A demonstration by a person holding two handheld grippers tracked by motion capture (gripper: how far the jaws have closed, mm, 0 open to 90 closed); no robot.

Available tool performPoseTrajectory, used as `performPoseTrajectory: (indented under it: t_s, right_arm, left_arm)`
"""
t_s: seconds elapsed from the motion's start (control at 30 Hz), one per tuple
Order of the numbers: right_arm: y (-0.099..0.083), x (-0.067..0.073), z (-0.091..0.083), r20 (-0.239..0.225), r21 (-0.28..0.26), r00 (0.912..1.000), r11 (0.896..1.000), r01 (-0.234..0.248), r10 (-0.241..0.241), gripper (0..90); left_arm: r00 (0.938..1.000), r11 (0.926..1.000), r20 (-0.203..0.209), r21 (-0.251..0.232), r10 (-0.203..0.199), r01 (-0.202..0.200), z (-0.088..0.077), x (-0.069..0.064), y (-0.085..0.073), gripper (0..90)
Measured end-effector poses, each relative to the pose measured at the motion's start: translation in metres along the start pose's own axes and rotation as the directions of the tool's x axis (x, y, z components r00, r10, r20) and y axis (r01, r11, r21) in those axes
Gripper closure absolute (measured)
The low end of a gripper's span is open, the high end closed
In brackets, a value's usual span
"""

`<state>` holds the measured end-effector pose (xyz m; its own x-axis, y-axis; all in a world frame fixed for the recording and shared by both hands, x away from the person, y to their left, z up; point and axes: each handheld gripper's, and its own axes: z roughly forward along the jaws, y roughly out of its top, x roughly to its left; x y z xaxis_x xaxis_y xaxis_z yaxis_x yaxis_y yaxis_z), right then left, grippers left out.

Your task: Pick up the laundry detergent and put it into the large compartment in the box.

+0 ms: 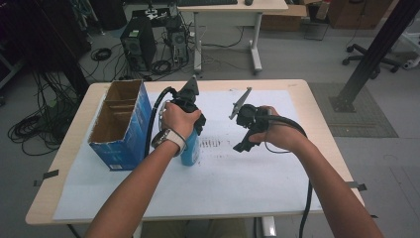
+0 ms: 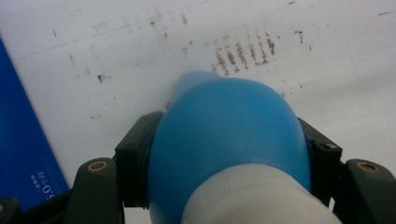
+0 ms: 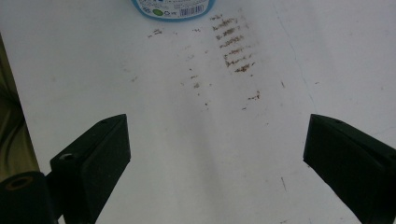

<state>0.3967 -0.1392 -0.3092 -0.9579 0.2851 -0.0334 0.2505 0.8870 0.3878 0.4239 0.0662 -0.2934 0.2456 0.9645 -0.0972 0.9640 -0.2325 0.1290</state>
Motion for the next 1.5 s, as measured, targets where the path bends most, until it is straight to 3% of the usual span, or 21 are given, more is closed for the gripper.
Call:
performPoseTrajectory:
  t_s: [0.9, 1.5]
  right_arm:
    - [-0.004, 0.001, -0.001, 0.001, -0.01, 1.0, 1.0, -0.005, 0.005, 7.4]
    - [-0.004, 0.002, -0.003, 0.007, -0.013, 1.0, 1.0, -0.005, 0.005, 7.4]
  left_arm:
    - [0.9998, 0.9998, -0.013, -0.002, 0.018, -0.018, -0.004, 0.001, 0.001, 37.3]
    - [0.9994, 0.9992, -0.029, -0.035, 0.02, -0.021, -0.029, 0.006, 0.0, 37.3]
